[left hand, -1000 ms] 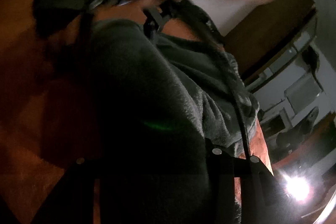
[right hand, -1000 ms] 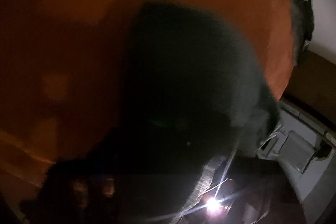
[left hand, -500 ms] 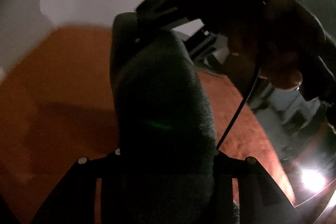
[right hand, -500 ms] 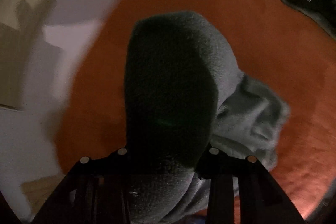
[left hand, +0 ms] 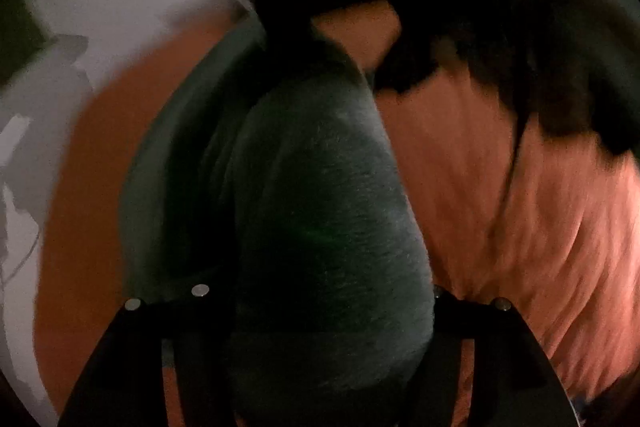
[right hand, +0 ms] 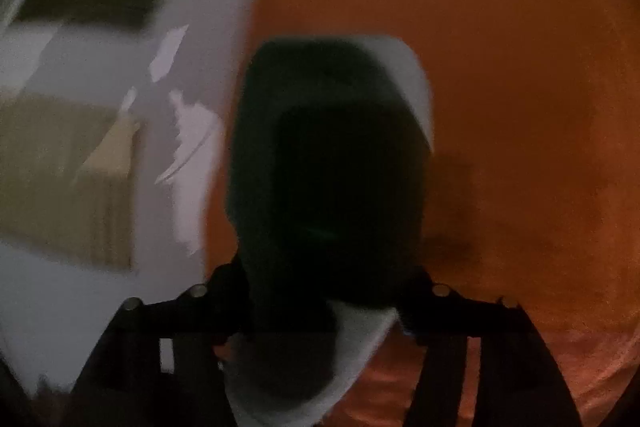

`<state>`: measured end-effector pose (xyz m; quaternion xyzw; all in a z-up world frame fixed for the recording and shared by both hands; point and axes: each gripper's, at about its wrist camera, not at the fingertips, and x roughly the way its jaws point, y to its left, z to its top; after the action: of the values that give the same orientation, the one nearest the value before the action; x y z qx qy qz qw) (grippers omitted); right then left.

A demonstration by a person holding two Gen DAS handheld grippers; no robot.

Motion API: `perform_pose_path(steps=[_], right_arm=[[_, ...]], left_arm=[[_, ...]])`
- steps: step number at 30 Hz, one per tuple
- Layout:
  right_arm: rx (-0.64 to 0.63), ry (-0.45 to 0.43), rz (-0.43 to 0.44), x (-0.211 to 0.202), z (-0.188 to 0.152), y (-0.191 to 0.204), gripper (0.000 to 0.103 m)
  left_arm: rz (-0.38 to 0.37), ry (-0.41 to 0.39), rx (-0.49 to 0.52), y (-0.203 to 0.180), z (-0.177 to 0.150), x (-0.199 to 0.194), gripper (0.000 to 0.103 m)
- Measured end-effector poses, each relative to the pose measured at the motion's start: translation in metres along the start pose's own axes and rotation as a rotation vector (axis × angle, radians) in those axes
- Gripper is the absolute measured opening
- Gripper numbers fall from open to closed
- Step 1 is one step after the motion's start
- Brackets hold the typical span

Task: Fold clothes

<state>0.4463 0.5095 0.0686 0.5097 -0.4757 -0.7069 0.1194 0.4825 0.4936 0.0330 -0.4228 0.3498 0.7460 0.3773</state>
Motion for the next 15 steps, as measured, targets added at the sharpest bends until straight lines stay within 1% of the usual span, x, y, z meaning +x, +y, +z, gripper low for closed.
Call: perform_pose_path(steps=[1,2,3,5,6,7,9,10,11,12,13,14,15], right_arm=[[0.103,0.034,-0.013,0.007,0.004,-0.036,0.068],[0.184,0.045,-0.033,0.012,0.008,-0.075,0.068],[0.188,0.034,-0.01,0.01,0.01,-0.088,0.076],[0.175,0.007,0.078,-0.003,0.012,-0.097,0.077],[0.164,-0.019,0.082,-0.012,0.006,-0.096,0.081],[0.153,-0.045,0.086,-0.02,0.0,-0.096,0.082],[0.139,-0.12,0.075,-0.052,0.003,-0.091,0.083],[0.129,-0.15,0.057,-0.068,0.009,-0.096,0.083],[0.092,-0.199,0.026,-0.093,0.003,-0.093,0.083],[0.056,-0.248,-0.006,-0.119,-0.002,-0.09,0.083],[0.021,-0.267,-0.013,-0.13,-0.025,-0.081,0.083],[-0.014,-0.287,-0.021,-0.141,-0.047,-0.072,0.083],[-0.038,-0.288,-0.034,-0.147,-0.051,-0.069,0.083]], left_arm=[[-0.005,-0.014,0.017,-0.008,-0.005,0.007,0.06],[-0.009,-0.037,0.028,-0.01,-0.006,0.001,0.06],[-0.014,-0.061,0.037,-0.011,-0.006,-0.008,0.06],[-0.023,-0.109,0.057,-0.013,-0.005,-0.026,0.061],[-0.027,-0.133,0.066,-0.014,-0.005,-0.035,0.061],[-0.052,-0.126,0.049,-0.007,-0.008,-0.043,0.061],[-0.194,-0.094,-0.018,0.019,-0.021,-0.067,0.061],[-0.252,-0.096,-0.047,0.031,-0.025,-0.081,0.062],[-0.327,-0.114,-0.074,0.045,-0.03,-0.097,0.062],[-0.434,-0.14,-0.077,0.061,-0.037,-0.116,0.067],[-0.503,-0.158,-0.07,0.067,-0.034,-0.127,0.071],[-0.552,-0.18,-0.059,0.08,-0.038,-0.139,0.073],[-0.544,-0.186,-0.057,0.094,-0.039,-0.144,0.076]])
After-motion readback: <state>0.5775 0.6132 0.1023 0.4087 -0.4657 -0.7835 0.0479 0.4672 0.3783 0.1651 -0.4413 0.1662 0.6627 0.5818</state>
